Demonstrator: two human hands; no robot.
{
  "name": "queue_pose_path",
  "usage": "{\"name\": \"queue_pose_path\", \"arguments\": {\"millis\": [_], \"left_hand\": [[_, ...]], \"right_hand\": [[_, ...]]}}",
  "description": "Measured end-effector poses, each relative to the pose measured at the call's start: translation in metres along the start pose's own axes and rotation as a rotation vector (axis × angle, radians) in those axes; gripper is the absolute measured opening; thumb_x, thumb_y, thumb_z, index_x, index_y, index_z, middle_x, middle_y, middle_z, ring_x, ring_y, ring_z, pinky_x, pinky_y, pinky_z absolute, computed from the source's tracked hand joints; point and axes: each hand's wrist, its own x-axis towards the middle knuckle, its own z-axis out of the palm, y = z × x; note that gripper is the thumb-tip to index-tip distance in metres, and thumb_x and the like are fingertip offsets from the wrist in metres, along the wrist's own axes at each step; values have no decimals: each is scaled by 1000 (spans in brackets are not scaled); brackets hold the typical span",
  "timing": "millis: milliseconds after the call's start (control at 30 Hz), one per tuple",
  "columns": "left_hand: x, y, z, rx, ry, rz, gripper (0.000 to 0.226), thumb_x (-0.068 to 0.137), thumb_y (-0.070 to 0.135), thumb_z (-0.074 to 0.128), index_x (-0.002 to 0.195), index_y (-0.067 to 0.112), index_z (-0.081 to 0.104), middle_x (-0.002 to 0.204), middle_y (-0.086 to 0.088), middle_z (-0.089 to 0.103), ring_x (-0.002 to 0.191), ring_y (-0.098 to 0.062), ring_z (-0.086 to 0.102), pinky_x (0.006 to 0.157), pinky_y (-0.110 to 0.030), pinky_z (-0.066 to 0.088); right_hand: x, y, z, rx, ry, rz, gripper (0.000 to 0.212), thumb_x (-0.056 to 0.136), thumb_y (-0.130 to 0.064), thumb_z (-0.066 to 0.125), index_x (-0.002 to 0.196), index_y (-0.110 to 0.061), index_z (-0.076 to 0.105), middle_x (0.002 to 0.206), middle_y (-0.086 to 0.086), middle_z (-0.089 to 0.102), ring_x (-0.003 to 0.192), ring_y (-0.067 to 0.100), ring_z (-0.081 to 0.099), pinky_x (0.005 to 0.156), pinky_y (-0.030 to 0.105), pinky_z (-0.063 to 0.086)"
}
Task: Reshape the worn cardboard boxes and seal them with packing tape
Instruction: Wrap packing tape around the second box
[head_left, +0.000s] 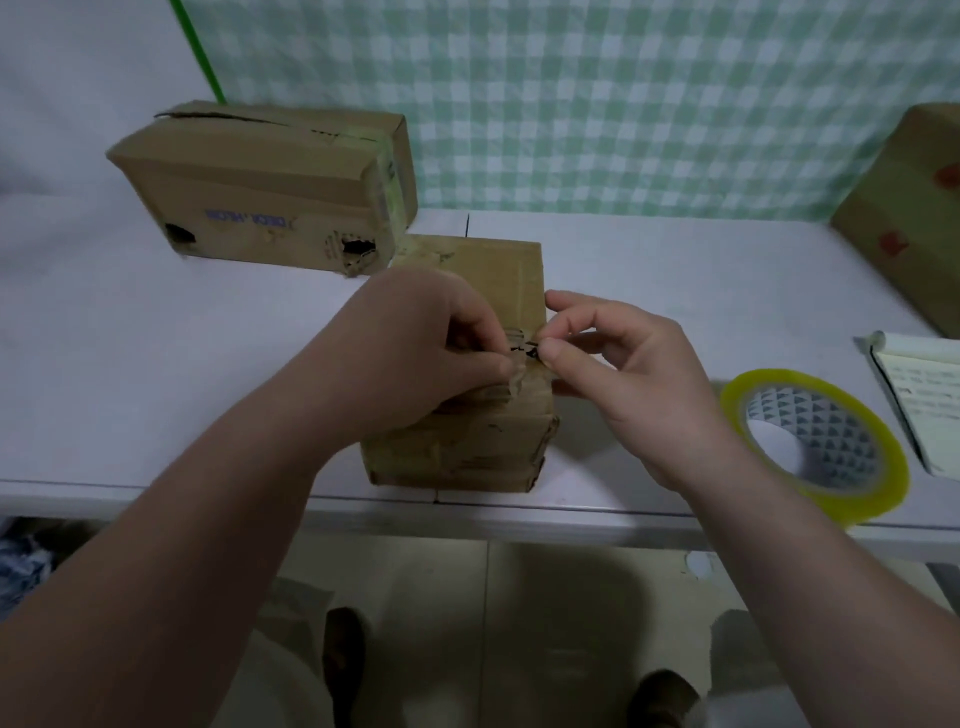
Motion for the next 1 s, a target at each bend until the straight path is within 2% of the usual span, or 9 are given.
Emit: {"name": "queue_pose_path", "arguments": {"millis": [67,133,267,400,500,633,833,900,1000], "left_hand": [[0,-2,0,-23,4,-1,7,72,34,70,66,34,67,73,17,65,74,3,59,63,-5,40],[-1,-3,1,-38,8,15,11,73,29,73,65,34,66,74,16,66,74,2,60,64,-7,42],[-5,-4,1,-92,4,6,8,71,31,69,65,35,65,69,17,66,70,3,60,62,-7,42],[-5,-5,0,-100,-28,1,5,71,33,67,67,35,66,71,18,67,72,4,61,62,-6,41],[-6,-7,-4,-146,-79,46,13,76,24,72,69,34,67,76,18,68,74,2,63,65,-9,44],[-10,-8,-9,-183,-169,94,4,79,26,72,76,27,69,80,13,70,78,-6,65,68,-18,50],[-19,7,5,83,-34,134,19,73,45,62,71,26,56,66,10,57,79,-4,51,65,-8,36],[-23,12,10,51,33,80,27,68,52,63,67,26,55,62,11,55,77,2,49,63,-6,34],[-26,15,14,0,85,43,25,63,46,66,61,23,56,60,10,58,74,1,52,62,-6,38]], "right_hand": [[1,3,-2,-22,-13,-46,7,78,-17,69,73,-22,71,108,-6,68,107,2,62,88,49,53],[0,6,-3,-38,-20,-88,8,78,-17,67,74,-22,72,102,-9,70,118,2,56,91,52,51],[-2,6,-4,-114,-27,-143,12,81,-20,66,81,-28,74,115,-14,65,121,4,54,88,47,53],[-6,0,-6,-194,-47,-184,15,84,-16,65,86,-28,73,116,-8,60,109,1,56,71,34,57],[-9,-5,-9,-269,-89,-236,16,83,-17,62,89,-26,73,104,-8,58,98,4,58,69,20,54],[-11,-6,-12,-376,-113,-327,19,81,-9,62,93,-20,73,92,-11,59,89,4,60,72,13,50],[-11,-7,-9,-325,-119,-318,26,76,-4,63,86,-28,67,87,-8,62,85,10,61,69,22,55],[-12,-9,-9,-308,-116,-317,29,73,-3,64,84,-30,67,84,-6,63,81,11,62,69,21,55],[-15,-11,-8,-278,-110,-295,31,71,-3,66,82,-32,68,80,-4,66,75,11,64,68,20,55]]}}
